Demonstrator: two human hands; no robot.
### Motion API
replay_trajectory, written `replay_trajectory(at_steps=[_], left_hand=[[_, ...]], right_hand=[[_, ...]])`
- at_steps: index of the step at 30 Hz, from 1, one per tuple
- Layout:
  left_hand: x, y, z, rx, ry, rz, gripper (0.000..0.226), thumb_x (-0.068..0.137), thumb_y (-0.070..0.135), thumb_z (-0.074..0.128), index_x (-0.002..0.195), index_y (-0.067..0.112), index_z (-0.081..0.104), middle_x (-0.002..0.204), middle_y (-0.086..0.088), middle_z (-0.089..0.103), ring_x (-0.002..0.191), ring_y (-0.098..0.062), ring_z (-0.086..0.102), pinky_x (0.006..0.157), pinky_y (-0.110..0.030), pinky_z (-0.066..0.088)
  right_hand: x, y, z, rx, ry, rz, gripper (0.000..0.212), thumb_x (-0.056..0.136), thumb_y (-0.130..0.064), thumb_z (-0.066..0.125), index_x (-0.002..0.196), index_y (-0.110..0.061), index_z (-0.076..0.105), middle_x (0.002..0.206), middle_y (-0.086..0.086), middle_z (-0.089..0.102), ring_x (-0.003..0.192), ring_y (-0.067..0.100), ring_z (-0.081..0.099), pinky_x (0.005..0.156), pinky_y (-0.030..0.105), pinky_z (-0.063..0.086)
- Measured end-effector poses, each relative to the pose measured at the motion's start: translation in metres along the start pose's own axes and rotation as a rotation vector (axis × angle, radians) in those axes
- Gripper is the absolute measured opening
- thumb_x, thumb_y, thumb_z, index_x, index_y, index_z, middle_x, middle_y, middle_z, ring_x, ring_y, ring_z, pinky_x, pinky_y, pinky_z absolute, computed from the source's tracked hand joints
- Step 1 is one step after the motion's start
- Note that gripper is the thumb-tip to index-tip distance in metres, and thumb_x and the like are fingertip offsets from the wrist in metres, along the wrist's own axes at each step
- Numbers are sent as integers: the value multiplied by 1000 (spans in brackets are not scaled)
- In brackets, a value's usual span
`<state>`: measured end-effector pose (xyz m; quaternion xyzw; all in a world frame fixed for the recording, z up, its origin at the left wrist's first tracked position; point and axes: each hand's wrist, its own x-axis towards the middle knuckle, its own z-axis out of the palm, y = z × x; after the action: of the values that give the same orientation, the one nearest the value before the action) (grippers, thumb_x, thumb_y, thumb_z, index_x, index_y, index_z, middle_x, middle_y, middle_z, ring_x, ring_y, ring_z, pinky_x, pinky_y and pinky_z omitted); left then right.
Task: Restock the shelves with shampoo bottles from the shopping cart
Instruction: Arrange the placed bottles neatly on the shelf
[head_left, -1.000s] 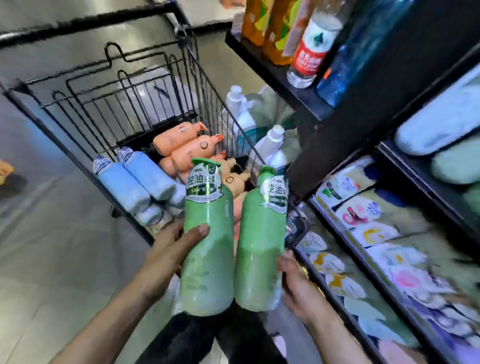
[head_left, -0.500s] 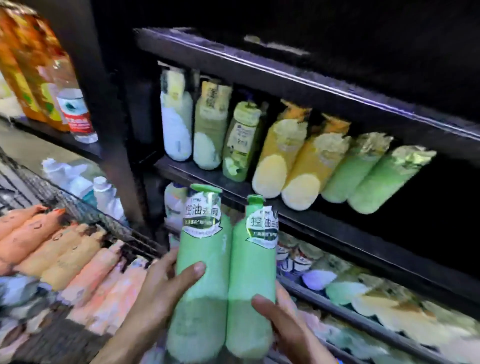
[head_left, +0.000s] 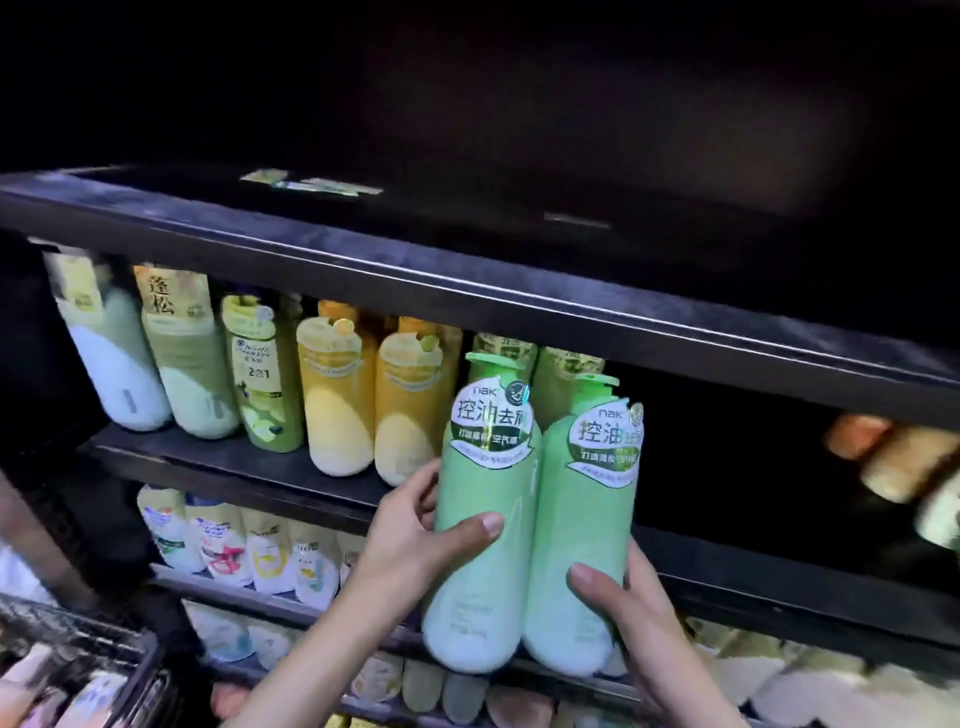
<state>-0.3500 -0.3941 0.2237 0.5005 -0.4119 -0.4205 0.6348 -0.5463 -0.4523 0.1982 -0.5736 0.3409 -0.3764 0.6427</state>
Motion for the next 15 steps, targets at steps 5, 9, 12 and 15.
replay_trajectory(at_steps=[5,9,12,15], left_hand=[[37,3,14,50,-13,33,71,51,19,83,116,10,55,106,1,72,93,-10,69,73,-21,54],[62,-6,13,134,16,19,64,44,30,86,95,21,49,113,-10,66,104,-22,65,90,-41,54],[72,-18,11,152,47,-15,73,39,28,89,98,23,47,114,-10,64,109,-20,63,94,-42,51],[77,-28,11,142,50,-33,83,51,9,89,120,6,42,108,-2,65,96,-3,65,81,-23,55]], right_hand=[[36,-6,-17,4,63,-112,80,47,-27,80,122,-16,54,111,4,72,100,20,69,74,24,54],[66,3,-28,-57,130,-107,80,41,-29,82,115,-18,53,106,2,72,94,11,69,72,21,53],[82,15,-32,-89,129,-56,86,35,-30,84,114,-14,53,108,6,70,89,10,69,71,21,53],[90,26,-36,-118,106,-38,97,39,-29,86,125,-4,49,111,7,70,98,17,69,76,23,53]])
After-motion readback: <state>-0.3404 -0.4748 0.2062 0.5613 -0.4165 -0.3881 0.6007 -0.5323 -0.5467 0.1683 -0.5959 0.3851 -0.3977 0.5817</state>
